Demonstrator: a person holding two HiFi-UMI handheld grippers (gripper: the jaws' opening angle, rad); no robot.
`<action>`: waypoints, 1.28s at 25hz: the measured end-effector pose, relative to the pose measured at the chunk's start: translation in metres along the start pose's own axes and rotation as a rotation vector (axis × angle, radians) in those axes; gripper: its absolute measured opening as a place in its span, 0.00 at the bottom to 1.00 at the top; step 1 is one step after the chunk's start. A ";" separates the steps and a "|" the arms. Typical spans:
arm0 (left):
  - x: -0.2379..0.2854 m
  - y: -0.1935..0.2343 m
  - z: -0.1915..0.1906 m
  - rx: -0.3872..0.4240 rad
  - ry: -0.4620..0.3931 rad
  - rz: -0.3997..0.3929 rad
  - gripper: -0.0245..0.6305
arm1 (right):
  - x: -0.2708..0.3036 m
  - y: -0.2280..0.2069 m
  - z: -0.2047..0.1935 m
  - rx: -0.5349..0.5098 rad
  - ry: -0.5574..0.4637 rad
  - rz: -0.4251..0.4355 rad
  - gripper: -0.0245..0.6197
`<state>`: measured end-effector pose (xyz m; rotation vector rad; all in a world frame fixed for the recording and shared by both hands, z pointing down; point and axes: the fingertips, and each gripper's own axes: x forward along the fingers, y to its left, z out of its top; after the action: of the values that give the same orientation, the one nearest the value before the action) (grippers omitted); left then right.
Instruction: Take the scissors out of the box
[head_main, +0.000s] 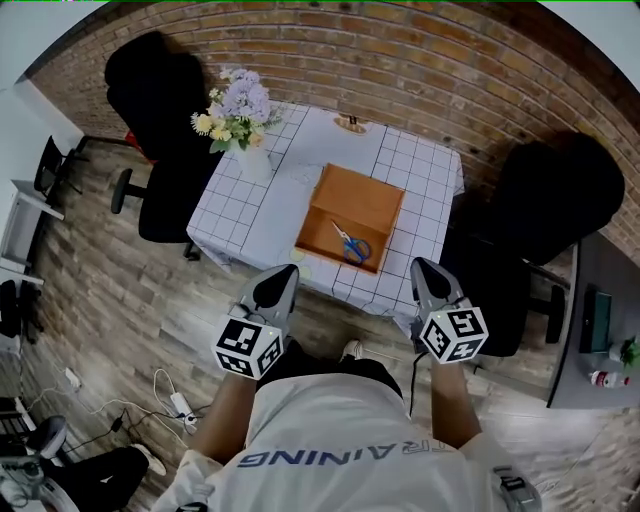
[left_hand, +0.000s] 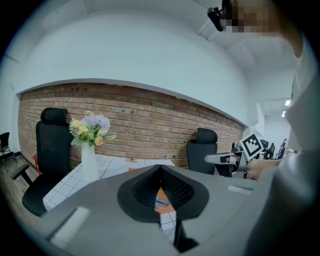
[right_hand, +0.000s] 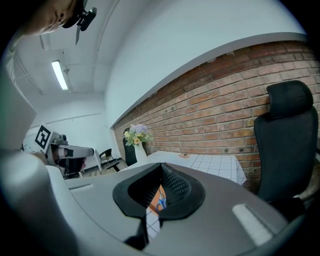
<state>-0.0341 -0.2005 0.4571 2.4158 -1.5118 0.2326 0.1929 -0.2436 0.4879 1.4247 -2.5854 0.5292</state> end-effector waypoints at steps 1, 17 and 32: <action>0.008 0.003 0.000 -0.003 0.002 -0.010 0.04 | 0.004 -0.004 0.001 0.000 0.003 -0.010 0.06; 0.116 0.087 0.047 0.093 0.027 -0.320 0.04 | 0.077 0.007 0.013 0.016 0.040 -0.257 0.06; 0.106 0.102 0.001 0.003 0.139 -0.341 0.04 | 0.148 0.021 -0.091 -0.081 0.585 -0.102 0.17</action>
<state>-0.0793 -0.3334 0.5013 2.5497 -1.0213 0.3206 0.0910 -0.3160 0.6102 1.1498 -2.0373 0.6939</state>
